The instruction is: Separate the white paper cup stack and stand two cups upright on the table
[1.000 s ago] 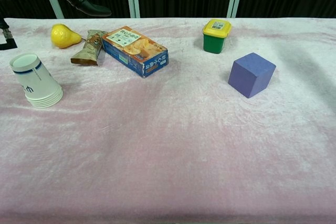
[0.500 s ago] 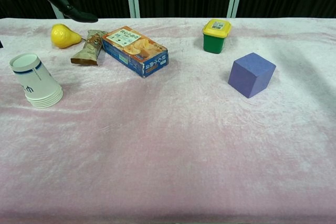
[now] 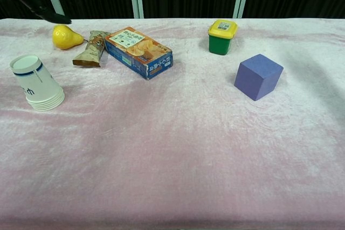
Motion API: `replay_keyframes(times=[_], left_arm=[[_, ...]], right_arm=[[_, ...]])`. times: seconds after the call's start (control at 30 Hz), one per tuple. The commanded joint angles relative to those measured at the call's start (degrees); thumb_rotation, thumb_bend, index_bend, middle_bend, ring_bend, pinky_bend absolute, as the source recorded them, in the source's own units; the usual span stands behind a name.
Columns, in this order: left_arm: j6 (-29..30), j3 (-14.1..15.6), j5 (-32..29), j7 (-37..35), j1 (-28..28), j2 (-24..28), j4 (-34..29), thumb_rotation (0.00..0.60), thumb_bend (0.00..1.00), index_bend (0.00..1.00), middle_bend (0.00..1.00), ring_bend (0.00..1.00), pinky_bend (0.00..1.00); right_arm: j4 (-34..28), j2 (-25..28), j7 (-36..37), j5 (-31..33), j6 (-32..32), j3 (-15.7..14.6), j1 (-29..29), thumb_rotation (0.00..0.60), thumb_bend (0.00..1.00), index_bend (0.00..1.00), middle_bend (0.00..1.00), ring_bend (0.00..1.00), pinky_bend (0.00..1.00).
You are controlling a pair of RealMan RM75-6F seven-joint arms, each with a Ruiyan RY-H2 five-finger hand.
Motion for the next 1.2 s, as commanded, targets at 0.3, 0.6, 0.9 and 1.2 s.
replay_keyframes(times=[0.3,0.6,0.9,1.2], left_arm=[[-1.9,8.2,-9.6,7.6,5.7,8.3,-3.9,0.600,0.16,0.15,0.11,0.00,0.09],[-5.5,8.7,-8.3,-0.2,5.3,2.1,8.2,0.600,0.16,0.15,0.11,0.00,0.09],[-7.6,8.3,-5.3,-6.3,4.2,-2.4,15.5,0.600,0.16,0.15,0.11,0.00,0.10],[-11.1,8.2,-5.7,-9.1,2.7,-4.6,18.9,0.600,0.20,0.15,0.15,0.03,0.20]], right_arm=[[-0.2,-4.1,-2.7,-3.8,6.5,-6.6,-7.1,0.600,0.17,0.05,0.00,0.10,0.18],[-1.4,-4.8,-5.3,-6.1,7.8,-7.9,-7.8,0.600,0.17,0.05,0.00,0.10,0.18],[-2.3,-4.7,-6.6,-5.8,7.0,-7.9,-7.6,0.600,0.17,0.05,0.00,0.10,0.18],[-1.9,-5.0,-8.6,-4.7,6.3,-7.6,-7.4,0.600,0.17,0.05,0.00,0.10,0.18]])
